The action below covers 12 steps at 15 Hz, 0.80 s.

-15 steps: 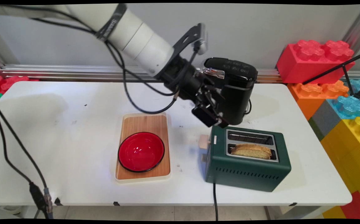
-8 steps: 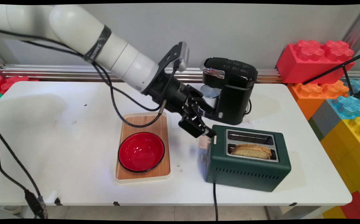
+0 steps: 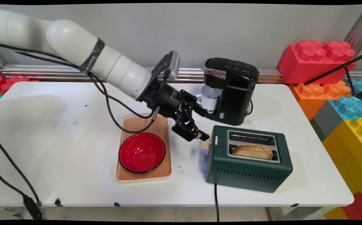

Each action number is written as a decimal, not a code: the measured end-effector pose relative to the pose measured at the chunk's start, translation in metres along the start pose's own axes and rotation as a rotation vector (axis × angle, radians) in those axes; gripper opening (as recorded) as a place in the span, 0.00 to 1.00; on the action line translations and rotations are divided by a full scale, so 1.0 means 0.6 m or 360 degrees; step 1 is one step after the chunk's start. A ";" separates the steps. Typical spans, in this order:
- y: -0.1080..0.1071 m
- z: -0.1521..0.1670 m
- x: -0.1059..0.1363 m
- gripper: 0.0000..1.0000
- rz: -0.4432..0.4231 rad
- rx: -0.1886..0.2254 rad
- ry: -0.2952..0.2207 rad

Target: Press the toaster switch

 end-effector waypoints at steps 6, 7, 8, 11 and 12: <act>0.001 0.000 -0.026 0.00 0.0034 -0.0003 0.0015; 0.001 0.000 -0.029 0.00 0.0037 -0.0004 0.0015; 0.001 0.000 -0.032 0.00 0.0040 -0.0004 0.0016; 0.002 0.000 -0.040 0.00 0.0048 -0.0013 0.0020; 0.003 0.000 -0.042 0.00 0.0049 -0.0016 0.0022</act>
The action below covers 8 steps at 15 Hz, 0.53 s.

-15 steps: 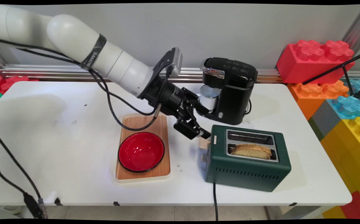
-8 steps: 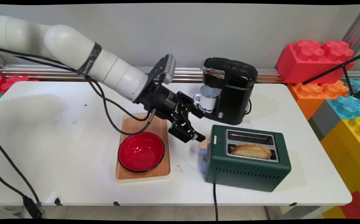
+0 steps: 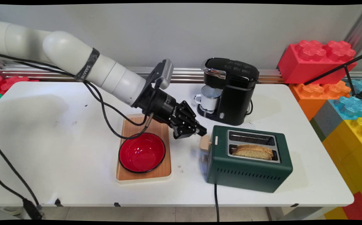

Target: Press the toaster switch

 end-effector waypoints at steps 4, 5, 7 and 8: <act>0.002 0.002 -0.007 0.00 0.0000 -0.0004 0.0011; 0.002 0.003 -0.009 0.00 -0.0002 -0.0006 0.0014; 0.003 0.006 -0.013 0.00 -0.0006 -0.0011 0.0018; 0.004 0.007 -0.015 0.00 -0.0007 -0.0012 0.0020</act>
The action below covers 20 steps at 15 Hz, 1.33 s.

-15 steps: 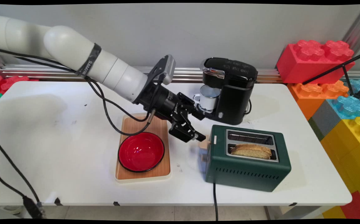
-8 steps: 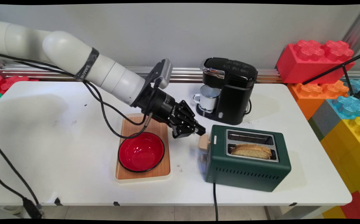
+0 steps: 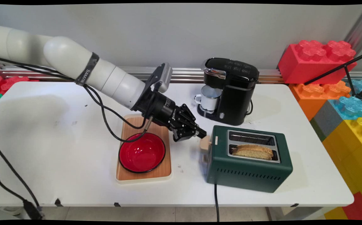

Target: Press the toaster switch

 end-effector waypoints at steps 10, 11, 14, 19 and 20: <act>-0.004 0.016 -0.023 0.00 -0.0015 0.0006 0.0013; -0.004 0.018 -0.024 0.00 -0.0016 0.0007 0.0015; -0.006 0.023 -0.026 0.00 -0.0020 0.0011 0.0021; -0.007 0.030 -0.029 0.00 -0.0027 0.0014 0.0030; -0.007 0.031 -0.030 0.00 -0.0028 0.0013 0.0030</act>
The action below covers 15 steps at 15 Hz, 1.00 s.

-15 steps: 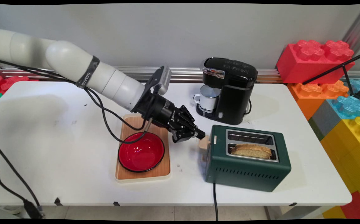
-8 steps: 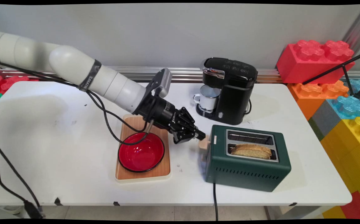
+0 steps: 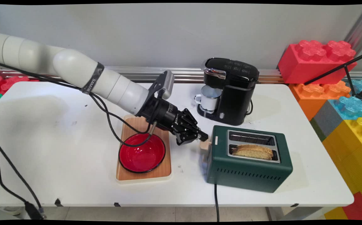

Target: Press the toaster switch

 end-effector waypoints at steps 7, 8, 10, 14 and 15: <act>0.003 0.012 -0.005 0.00 -0.0009 -0.0010 0.0006; 0.003 0.013 -0.006 0.00 -0.0010 -0.0010 0.0005; 0.004 0.016 -0.010 0.00 -0.0013 -0.0012 0.0003; 0.004 0.021 -0.016 0.00 -0.0015 -0.0015 -0.0005; 0.004 0.022 -0.018 0.00 -0.0016 -0.0016 -0.0007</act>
